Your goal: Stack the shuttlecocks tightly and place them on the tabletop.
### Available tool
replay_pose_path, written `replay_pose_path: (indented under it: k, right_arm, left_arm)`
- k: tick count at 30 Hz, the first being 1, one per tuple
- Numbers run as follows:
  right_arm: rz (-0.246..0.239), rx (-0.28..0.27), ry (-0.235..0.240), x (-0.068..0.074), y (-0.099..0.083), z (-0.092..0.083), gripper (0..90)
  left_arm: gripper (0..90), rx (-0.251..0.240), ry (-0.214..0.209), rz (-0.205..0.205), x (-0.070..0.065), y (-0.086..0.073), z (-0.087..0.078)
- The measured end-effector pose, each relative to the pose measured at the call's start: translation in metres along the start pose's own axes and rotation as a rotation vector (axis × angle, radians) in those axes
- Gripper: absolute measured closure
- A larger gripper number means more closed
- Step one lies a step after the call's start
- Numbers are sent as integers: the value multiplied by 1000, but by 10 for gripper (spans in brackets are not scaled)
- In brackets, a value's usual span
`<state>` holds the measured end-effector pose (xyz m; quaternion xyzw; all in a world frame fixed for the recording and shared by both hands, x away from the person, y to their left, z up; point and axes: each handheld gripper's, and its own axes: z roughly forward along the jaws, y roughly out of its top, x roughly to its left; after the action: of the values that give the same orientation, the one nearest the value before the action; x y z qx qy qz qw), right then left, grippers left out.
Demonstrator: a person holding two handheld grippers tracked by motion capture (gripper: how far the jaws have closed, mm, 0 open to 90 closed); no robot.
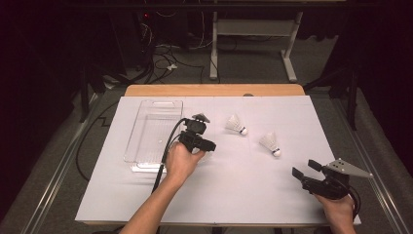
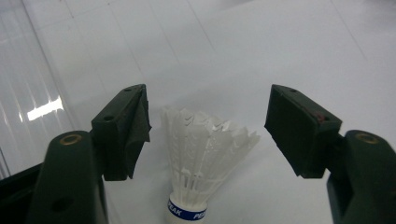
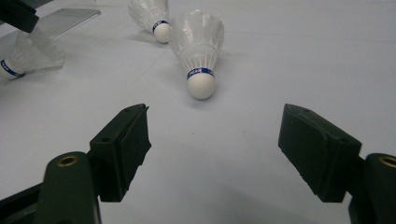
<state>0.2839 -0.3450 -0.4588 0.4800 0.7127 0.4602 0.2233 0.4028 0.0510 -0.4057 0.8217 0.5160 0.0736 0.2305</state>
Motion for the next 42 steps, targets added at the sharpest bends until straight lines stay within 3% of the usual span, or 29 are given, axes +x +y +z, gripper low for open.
replay_pose_path:
  k: [8, 18, 42]
  right_arm:
    - [1, 1, 0, 0, 0, 0, 250]
    - [1, 1, 1, 0, 0, 0, 250]
    - [-1, 0, 2, 0, 0, 0, 250]
  left_arm:
    - [343, 33, -2, -15, 2, 1, 6]
    - [423, 60, 4, 4, 1, 0, 8]
    - [832, 87, 12, 95, -2, -3, 8]
